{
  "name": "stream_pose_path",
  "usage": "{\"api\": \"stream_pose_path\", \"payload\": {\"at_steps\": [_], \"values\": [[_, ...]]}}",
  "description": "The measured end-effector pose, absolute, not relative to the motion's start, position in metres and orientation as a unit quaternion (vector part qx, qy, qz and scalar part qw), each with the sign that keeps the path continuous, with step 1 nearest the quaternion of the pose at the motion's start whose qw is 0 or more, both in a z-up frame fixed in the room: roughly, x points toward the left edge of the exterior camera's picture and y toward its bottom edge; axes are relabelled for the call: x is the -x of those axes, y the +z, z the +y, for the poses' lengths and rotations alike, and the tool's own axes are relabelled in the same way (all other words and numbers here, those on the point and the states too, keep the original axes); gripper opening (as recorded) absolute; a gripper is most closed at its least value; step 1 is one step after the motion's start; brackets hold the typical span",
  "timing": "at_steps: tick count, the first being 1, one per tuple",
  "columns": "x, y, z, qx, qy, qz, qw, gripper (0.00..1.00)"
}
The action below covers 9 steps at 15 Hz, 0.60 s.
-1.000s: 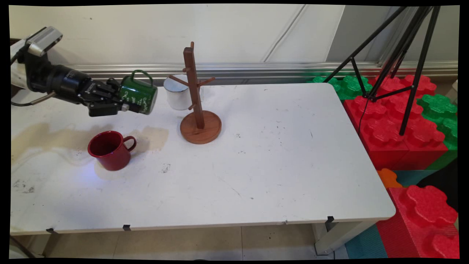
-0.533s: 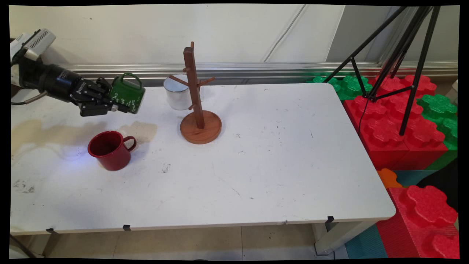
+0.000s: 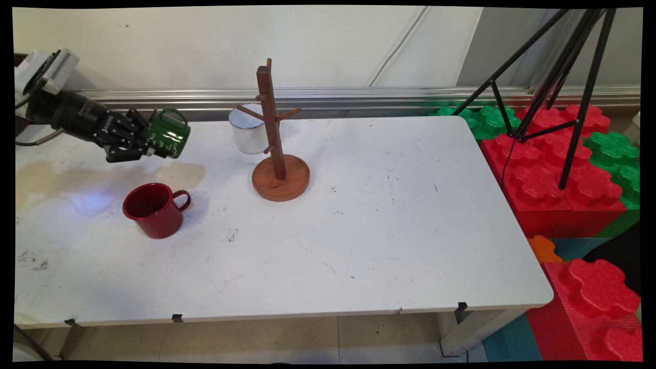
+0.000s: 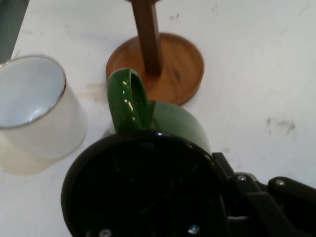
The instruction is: Place the picked object on the table
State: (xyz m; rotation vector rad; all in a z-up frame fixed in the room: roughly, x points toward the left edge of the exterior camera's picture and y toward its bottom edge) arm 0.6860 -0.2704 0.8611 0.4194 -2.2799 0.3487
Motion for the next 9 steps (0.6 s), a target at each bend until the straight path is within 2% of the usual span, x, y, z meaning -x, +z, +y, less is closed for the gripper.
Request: {"api": "stream_pose_path", "payload": {"at_steps": [9], "values": [[-0.705, 0.848, -0.283, -0.146, 0.154, -0.923, 0.322, 0.00]]}}
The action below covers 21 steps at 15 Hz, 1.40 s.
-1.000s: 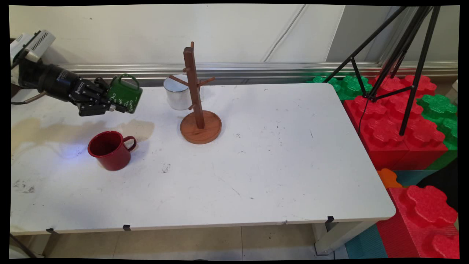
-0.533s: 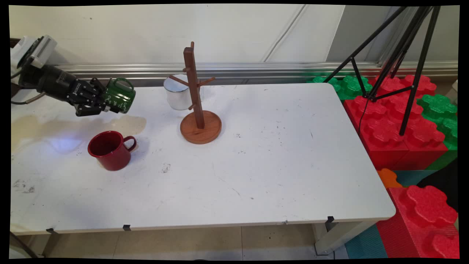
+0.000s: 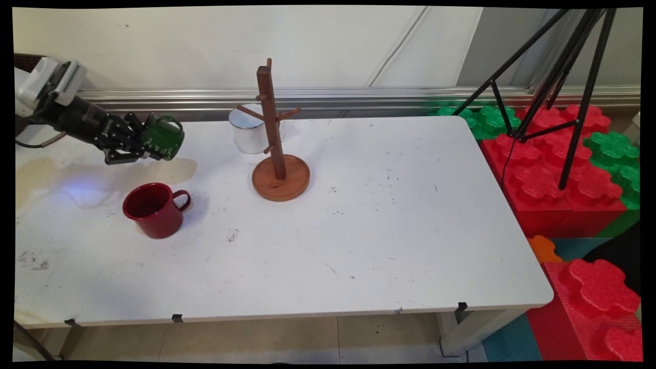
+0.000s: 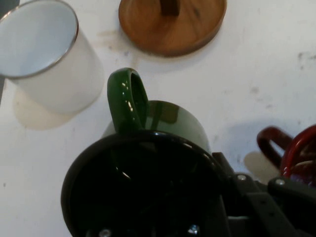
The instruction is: Place the picked object on the table
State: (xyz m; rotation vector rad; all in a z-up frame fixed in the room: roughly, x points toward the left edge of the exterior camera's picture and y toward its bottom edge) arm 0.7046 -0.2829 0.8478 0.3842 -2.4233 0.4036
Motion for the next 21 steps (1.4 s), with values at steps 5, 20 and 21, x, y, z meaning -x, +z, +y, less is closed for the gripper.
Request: {"api": "stream_pose_path", "payload": {"at_steps": [5, 20, 21], "values": [[-0.711, 0.838, -0.292, -0.132, 0.163, -0.937, 0.280, 0.00], [-0.699, 0.807, -0.298, -0.083, 0.149, -0.963, 0.210, 0.00], [-0.697, 0.805, -0.298, -0.080, 0.147, -0.964, 0.207, 0.00]]}}
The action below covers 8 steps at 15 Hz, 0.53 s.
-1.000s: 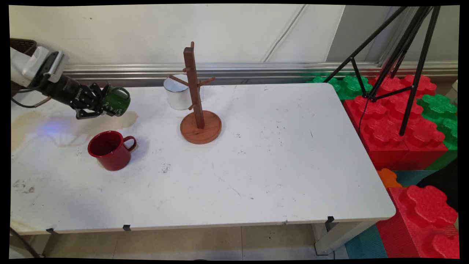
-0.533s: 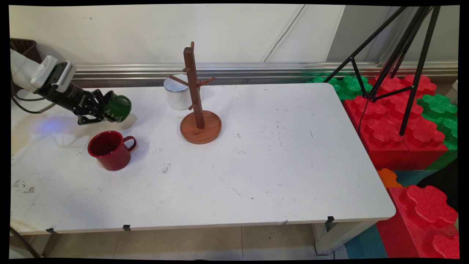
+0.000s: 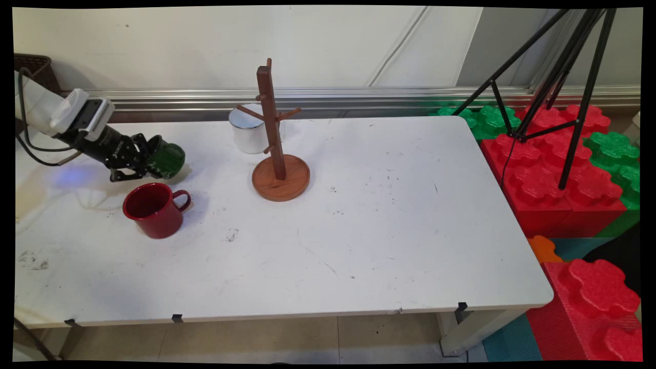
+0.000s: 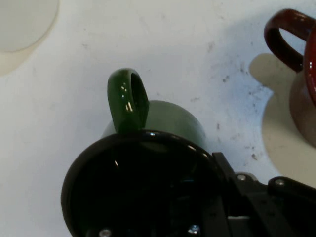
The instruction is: Place the picked object on the table
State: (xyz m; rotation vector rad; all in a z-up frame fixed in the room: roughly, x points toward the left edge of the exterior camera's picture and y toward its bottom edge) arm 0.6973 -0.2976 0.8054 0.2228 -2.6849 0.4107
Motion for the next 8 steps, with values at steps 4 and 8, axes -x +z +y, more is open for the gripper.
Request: {"api": "stream_pose_path", "payload": {"at_steps": [4, 8], "values": [[-0.6931, 0.8011, -0.2978, -0.071, 0.144, -0.967, 0.198, 0.00], [-0.6900, 0.7976, -0.2975, -0.064, 0.142, -0.969, 0.192, 0.00]]}}
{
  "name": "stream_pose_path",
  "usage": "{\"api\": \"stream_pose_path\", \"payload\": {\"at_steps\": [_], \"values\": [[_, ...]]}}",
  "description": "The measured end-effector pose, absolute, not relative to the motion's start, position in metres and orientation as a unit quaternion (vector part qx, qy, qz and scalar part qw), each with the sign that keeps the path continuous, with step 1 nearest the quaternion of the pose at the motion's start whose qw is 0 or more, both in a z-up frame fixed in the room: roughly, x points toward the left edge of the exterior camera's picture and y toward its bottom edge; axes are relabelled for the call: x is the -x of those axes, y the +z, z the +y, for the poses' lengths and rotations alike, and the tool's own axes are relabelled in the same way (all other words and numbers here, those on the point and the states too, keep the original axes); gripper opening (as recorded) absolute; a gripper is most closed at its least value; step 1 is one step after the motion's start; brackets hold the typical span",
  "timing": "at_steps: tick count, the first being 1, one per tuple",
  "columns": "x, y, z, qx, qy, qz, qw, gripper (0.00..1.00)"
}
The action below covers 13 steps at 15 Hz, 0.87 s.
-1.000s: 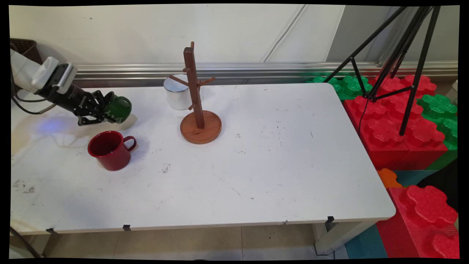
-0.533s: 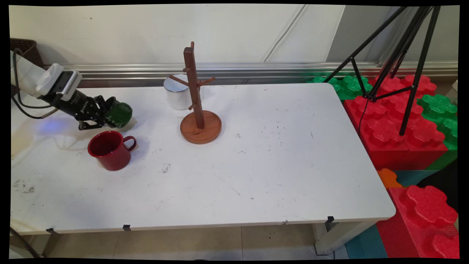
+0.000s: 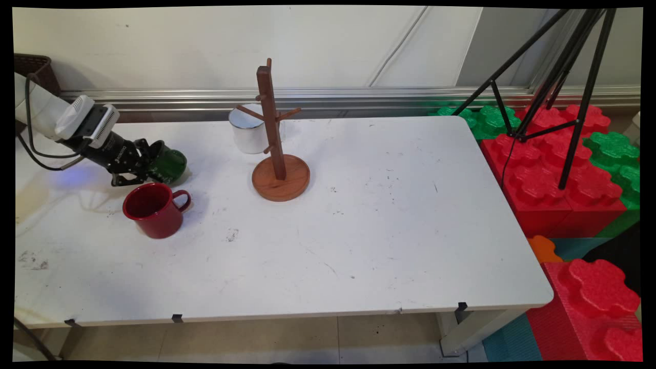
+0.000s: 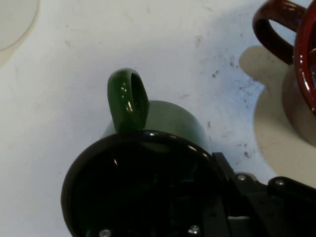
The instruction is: Place the picked object on the table
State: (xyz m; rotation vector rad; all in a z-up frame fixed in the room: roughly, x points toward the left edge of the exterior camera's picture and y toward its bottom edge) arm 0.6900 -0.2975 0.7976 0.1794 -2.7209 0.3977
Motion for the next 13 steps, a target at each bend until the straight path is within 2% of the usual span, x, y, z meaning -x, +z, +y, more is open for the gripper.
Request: {"api": "stream_pose_path", "payload": {"at_steps": [3, 4, 13], "values": [[-0.6883, 0.7961, -0.2976, -0.059, 0.141, -0.970, 0.188, 0.00], [-0.6876, 0.7957, -0.2977, -0.058, 0.142, -0.970, 0.187, 1.00], [-0.6834, 0.7983, -0.3022, -0.052, 0.151, -0.970, 0.185, 1.00]]}}
